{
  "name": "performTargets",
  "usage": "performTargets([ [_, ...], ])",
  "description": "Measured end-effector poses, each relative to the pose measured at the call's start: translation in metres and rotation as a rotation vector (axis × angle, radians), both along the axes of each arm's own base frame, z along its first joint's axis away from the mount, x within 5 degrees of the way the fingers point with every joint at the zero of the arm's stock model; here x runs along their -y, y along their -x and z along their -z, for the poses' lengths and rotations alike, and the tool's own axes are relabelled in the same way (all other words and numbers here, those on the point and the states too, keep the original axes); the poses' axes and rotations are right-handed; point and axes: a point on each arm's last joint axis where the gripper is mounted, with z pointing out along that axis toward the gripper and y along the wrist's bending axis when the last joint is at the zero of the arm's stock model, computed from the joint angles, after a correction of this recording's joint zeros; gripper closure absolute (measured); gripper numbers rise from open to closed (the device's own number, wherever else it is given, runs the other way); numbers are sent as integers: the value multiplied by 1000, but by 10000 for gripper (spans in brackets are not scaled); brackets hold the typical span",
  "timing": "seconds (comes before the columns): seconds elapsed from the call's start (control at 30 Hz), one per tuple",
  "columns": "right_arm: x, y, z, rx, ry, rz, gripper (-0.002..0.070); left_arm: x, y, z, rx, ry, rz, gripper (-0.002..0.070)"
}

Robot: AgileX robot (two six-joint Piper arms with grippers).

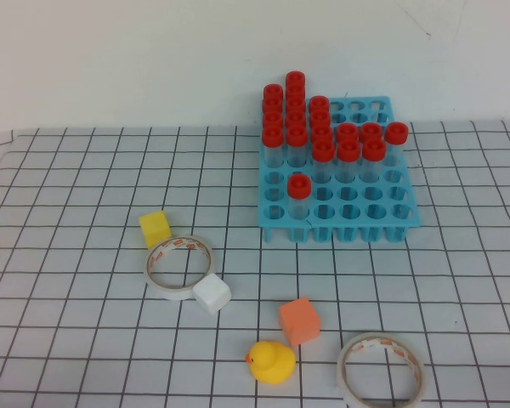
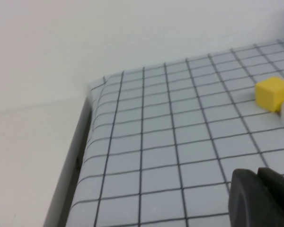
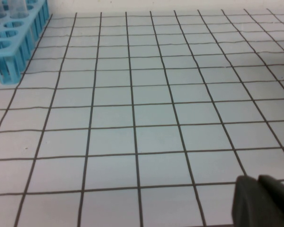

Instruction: Place the test tubes

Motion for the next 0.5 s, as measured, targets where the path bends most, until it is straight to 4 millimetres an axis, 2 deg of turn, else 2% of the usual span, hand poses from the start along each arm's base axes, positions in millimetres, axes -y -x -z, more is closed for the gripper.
performTargets([
  [0.2, 0, 0, 0, 0, 0, 0, 678, -2, -2, 15, -38, 4, -37, 676],
  [0.37, 0, 0, 0, 0, 0, 0, 678, -2, -2, 18, -63, 20, -36, 676],
  [0.5, 0, 0, 0, 0, 0, 0, 678, -2, -1, 19, -83, -37, -26, 676],
])
